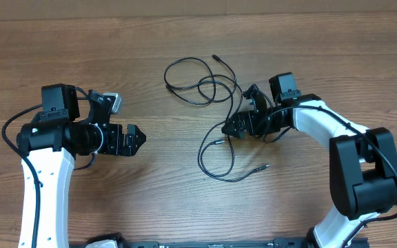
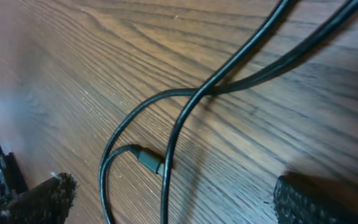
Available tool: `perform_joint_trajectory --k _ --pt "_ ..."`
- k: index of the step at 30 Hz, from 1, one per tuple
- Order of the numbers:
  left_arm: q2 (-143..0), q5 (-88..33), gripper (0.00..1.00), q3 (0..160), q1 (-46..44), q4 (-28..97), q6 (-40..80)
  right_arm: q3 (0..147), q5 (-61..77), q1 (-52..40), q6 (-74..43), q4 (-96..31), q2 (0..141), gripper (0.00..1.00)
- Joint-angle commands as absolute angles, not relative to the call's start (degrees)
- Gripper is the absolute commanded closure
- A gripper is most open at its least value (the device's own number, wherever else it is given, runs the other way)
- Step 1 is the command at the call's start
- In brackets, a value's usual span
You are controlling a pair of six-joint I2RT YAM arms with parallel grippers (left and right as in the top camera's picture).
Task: Untangle cables
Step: 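Move the right gripper back left over the remaining black cable, then lower the right gripper onto the cable and grasp a strand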
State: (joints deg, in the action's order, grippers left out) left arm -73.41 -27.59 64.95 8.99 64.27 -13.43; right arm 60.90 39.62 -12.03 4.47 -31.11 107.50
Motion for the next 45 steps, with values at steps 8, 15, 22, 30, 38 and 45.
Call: perform_joint_trajectory --k 8,15,22,30,38,45 --pt "-73.52 -27.62 0.0 64.64 8.97 64.2 -12.62 59.94 41.63 -15.94 1.26 -24.27 107.83 0.0" --pt "-73.52 -27.62 0.0 64.64 8.97 64.2 -12.64 59.94 38.92 -19.18 1.23 -23.22 107.83 0.0" --pt "-73.52 -27.62 0.0 64.64 8.97 64.2 -12.62 59.94 38.7 -20.6 -0.27 -23.24 107.83 0.07" --pt "-73.52 -27.62 0.01 64.64 8.97 64.2 -12.62 60.84 51.62 -20.38 -7.11 -23.29 107.79 0.96" --pt "-73.52 -27.64 0.0 64.64 8.97 64.2 -12.64 71.24 52.6 -18.57 -7.05 -32.12 103.85 0.96" --pt "-73.52 -27.64 0.0 64.64 8.97 64.2 -12.64 89.49 49.98 -16.01 -7.09 -38.96 95.37 0.96"
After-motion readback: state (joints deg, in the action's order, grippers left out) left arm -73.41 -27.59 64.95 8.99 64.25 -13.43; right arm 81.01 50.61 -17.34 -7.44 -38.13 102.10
